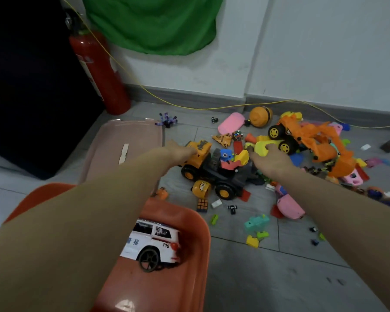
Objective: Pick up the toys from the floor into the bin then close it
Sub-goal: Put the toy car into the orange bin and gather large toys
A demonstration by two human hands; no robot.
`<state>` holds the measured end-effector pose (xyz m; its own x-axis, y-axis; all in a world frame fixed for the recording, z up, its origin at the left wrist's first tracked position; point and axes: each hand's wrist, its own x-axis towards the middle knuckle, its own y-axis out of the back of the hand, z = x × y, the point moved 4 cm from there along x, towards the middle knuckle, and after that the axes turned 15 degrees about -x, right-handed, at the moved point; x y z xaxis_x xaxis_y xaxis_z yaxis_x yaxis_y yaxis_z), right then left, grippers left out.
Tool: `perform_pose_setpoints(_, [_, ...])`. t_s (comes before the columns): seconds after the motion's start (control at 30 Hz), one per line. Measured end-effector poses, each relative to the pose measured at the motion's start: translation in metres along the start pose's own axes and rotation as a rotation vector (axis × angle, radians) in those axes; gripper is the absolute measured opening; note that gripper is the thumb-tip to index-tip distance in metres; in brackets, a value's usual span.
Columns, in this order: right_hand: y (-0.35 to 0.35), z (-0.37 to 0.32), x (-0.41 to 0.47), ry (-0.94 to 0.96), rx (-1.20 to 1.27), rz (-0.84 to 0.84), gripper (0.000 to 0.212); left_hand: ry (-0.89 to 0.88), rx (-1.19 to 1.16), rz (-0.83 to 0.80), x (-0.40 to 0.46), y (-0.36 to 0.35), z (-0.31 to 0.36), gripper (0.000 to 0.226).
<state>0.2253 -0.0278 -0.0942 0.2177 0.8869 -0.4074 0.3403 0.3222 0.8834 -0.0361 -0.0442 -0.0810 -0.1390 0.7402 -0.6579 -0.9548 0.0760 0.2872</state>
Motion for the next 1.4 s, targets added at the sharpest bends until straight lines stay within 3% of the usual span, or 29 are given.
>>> perform_pose_setpoints(0.07, [-0.014,-0.002,0.002,-0.091,0.228,-0.131,0.066,0.019,-0.042,0.025,0.015,-0.011,0.002,0.091])
perform_pose_setpoints(0.17, [-0.037,-0.012,-0.002,-0.204,0.621,-0.292,0.04,0.072,-0.092,0.036,0.035,-0.018,-0.005,0.092])
perform_pose_setpoints(0.2, [-0.043,-0.014,0.0,-0.215,0.678,-0.317,0.042,0.088,-0.107,0.033,0.039,-0.017,-0.009,0.093])
perform_pose_setpoints(0.33, [-0.047,-0.022,0.005,-0.187,0.703,-0.235,0.058,0.113,-0.149,0.018,0.047,-0.007,-0.027,0.09])
perform_pose_setpoints(0.43, [-0.034,-0.026,0.002,-0.209,0.768,-0.243,0.061,0.065,-0.146,0.007,0.041,-0.003,-0.022,0.102])
perform_pose_setpoints(0.53, [-0.014,-0.023,-0.006,-0.257,0.849,-0.264,0.053,-0.064,-0.092,0.084,0.023,0.008,0.004,0.08])
perform_pose_setpoints(0.7, [0.027,-0.034,-0.033,-0.168,0.806,-0.346,0.048,-0.234,-0.115,0.14,-0.014,0.037,0.046,0.059])
perform_pose_setpoints(0.87, [0.061,-0.07,-0.082,-0.067,0.761,-0.392,0.03,-0.298,-0.136,0.218,-0.057,0.09,0.064,0.075])
perform_pose_setpoints(0.97, [0.079,-0.098,-0.116,0.059,0.712,-0.369,0.023,-0.299,-0.251,0.187,-0.092,0.124,0.057,0.086])
perform_pose_setpoints(1.07, [0.091,-0.123,-0.147,0.181,0.631,-0.356,0.031,-0.23,-0.395,0.17,-0.129,0.151,0.04,0.089])
perform_pose_setpoints(1.2, [0.088,-0.146,-0.205,0.354,0.513,-0.437,0.034,-0.15,-0.359,0.105,-0.17,0.18,0.007,0.055])
perform_pose_setpoints(1.27, [0.075,-0.153,-0.235,0.408,0.405,-0.543,0.03,-0.081,-0.276,0.042,-0.192,0.196,-0.019,0.053])
perform_pose_setpoints(1.4, [0.04,-0.154,-0.275,0.434,0.152,-0.867,0.042,0.104,-0.151,-0.146,-0.21,0.222,-0.086,0.049])
